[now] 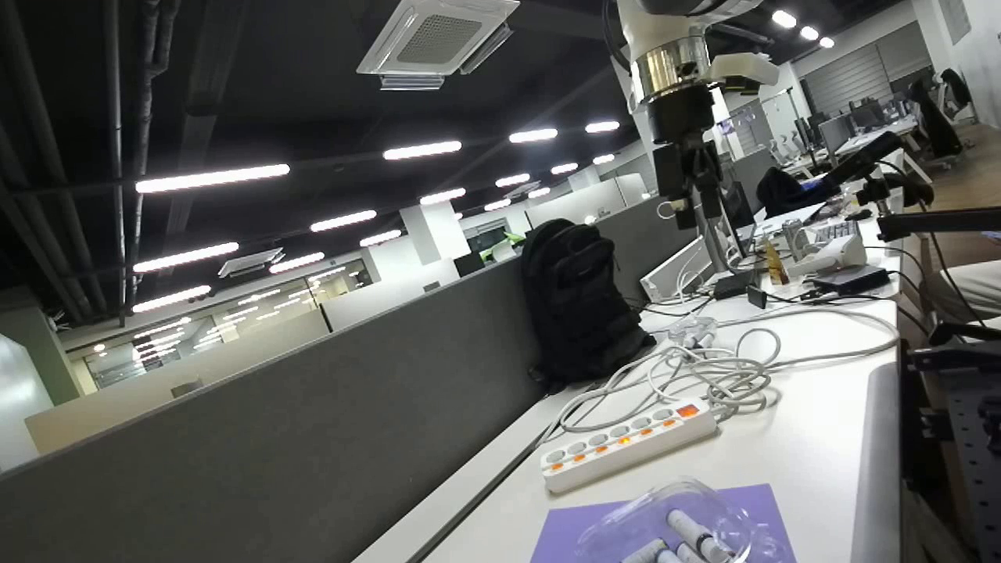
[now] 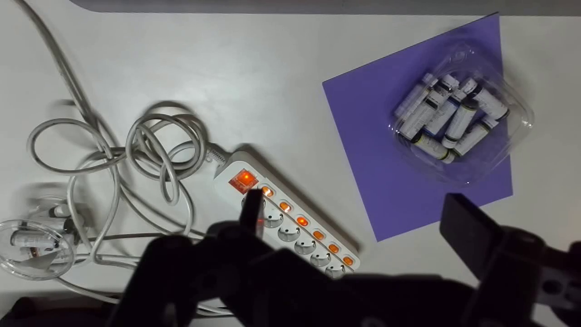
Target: Turn off the middle switch
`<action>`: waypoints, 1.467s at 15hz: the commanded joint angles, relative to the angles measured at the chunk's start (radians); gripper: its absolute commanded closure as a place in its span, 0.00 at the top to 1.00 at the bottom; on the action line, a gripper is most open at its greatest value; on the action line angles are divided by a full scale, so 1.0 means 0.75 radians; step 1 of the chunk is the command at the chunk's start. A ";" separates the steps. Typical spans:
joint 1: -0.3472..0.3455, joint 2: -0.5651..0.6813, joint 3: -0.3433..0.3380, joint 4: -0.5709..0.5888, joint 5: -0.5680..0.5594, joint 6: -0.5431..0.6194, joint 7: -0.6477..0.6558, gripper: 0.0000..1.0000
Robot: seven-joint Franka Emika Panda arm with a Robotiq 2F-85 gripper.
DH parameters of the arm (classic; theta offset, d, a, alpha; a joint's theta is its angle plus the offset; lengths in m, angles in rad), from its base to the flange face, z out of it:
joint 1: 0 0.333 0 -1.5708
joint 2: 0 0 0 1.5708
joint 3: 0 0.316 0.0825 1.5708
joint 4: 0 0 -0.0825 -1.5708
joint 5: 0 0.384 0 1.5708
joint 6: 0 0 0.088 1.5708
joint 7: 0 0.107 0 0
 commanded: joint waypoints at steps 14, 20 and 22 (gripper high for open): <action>-0.101 0.491 0.011 0.172 -0.090 0.397 0.049 1.00; -0.081 0.859 0.014 0.411 -0.072 0.418 0.007 0.53; -0.071 0.966 0.012 0.480 -0.046 0.455 -0.010 0.38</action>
